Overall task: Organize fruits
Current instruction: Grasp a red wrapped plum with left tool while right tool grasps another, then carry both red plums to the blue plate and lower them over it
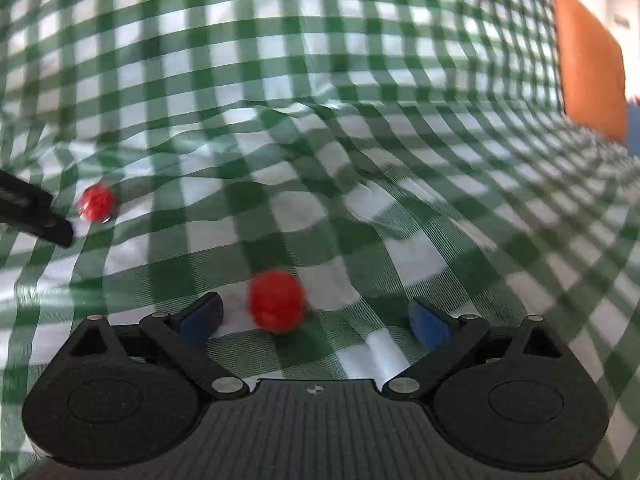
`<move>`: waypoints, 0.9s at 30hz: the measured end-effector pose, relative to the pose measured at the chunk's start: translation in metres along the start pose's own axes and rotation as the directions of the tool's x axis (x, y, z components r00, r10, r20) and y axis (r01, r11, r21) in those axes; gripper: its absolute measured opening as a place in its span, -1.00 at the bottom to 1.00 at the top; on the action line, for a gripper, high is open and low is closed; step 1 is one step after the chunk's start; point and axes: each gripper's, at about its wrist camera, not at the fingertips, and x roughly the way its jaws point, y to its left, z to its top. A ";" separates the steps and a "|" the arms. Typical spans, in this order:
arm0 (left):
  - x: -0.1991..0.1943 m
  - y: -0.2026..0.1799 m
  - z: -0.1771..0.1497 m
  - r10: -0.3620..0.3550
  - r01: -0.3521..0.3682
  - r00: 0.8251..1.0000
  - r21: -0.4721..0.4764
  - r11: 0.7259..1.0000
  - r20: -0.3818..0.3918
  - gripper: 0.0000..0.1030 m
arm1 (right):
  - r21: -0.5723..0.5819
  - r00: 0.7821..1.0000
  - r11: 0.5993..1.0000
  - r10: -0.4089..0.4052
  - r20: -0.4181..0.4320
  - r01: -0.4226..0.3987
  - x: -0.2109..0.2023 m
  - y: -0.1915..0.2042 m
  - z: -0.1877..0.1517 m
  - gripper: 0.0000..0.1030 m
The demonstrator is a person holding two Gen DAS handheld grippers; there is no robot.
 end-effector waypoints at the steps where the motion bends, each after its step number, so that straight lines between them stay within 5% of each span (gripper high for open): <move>1: 0.004 -0.004 0.004 -0.005 0.005 1.000 0.012 1.000 -0.006 0.99 | -0.010 1.000 1.000 -0.011 0.006 0.011 0.000 0.003 -0.001 0.91; 5: 0.018 -0.006 0.015 -0.019 0.019 0.999 0.003 1.000 -0.036 0.99 | 0.010 1.000 1.000 -0.010 0.011 0.010 -0.005 0.005 -0.004 0.84; 8: 0.020 -0.004 0.022 -0.050 0.050 0.998 -0.027 0.998 -0.025 0.82 | 0.028 1.000 1.000 -0.015 0.023 0.014 -0.005 0.005 0.000 0.53; 10: 0.023 -0.006 0.026 -0.080 0.080 0.995 -0.013 0.997 -0.059 -0.03 | 0.052 0.999 0.998 -0.027 0.033 0.025 -0.005 0.001 0.002 0.02; 12: 0.017 -0.005 0.026 -0.101 0.100 0.994 -0.017 0.995 -0.052 -0.34 | 0.093 0.998 0.995 -0.049 0.036 0.045 -0.010 -0.006 0.002 -0.42; 22: -0.046 0.008 -0.002 -0.105 0.105 0.994 -0.058 0.993 0.013 -0.34 | 0.147 0.980 0.985 -0.114 0.165 0.090 -0.028 -0.015 0.005 -0.42; 27: -0.114 0.032 -0.049 -0.088 0.084 0.996 -0.151 0.985 -0.015 -0.34 | 0.133 0.982 0.986 -0.117 0.149 0.097 -0.042 -0.012 0.000 -0.42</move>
